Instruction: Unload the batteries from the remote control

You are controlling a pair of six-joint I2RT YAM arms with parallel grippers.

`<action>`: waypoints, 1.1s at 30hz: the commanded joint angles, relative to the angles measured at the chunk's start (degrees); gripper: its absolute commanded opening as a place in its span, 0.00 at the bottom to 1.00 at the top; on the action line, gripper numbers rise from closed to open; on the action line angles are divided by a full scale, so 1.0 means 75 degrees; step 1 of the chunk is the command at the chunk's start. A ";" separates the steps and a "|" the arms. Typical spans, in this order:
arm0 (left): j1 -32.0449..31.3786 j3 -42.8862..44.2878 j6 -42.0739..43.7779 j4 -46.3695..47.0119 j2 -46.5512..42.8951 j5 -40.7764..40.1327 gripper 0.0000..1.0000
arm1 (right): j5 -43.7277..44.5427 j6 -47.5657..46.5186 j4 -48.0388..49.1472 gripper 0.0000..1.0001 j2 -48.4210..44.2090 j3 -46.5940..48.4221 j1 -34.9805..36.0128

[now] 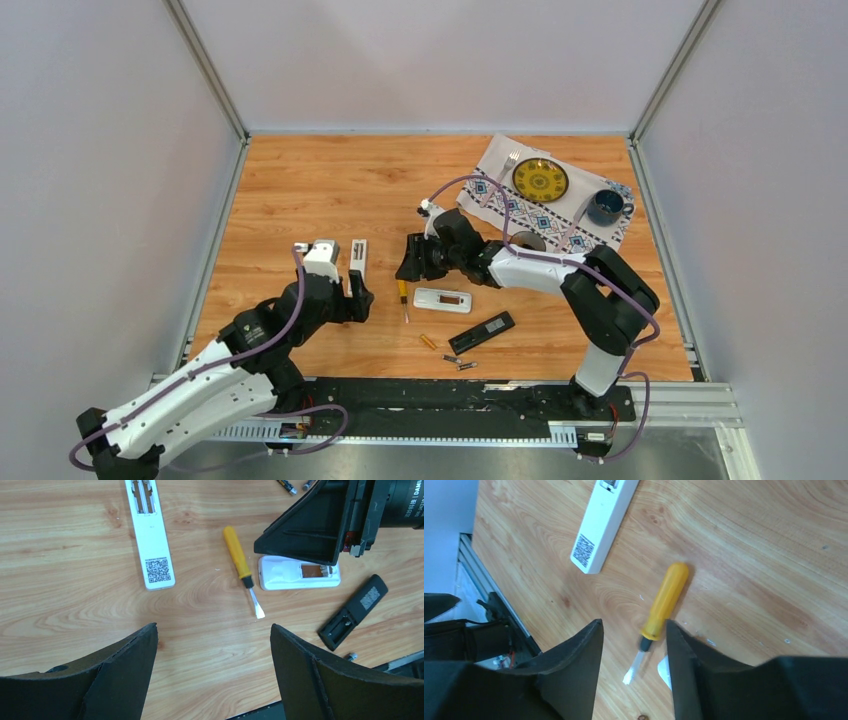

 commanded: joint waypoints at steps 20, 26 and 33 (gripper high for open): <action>0.0037 0.1867 0.1436 0.0076 0.1908 -0.0635 0.89 | 0.2206 -0.0833 -0.0839 1.00 -0.3134 -0.0543 -0.0132; 0.0037 0.2183 0.1577 0.0404 0.2565 -0.0459 0.89 | 0.3565 -0.1195 -0.1530 1.00 -0.4903 -0.0989 -0.0273; 0.0037 0.2417 0.1659 0.0662 0.3035 -0.0413 0.89 | 0.5018 -0.1723 -0.1953 1.00 -0.6884 -0.1680 -0.0332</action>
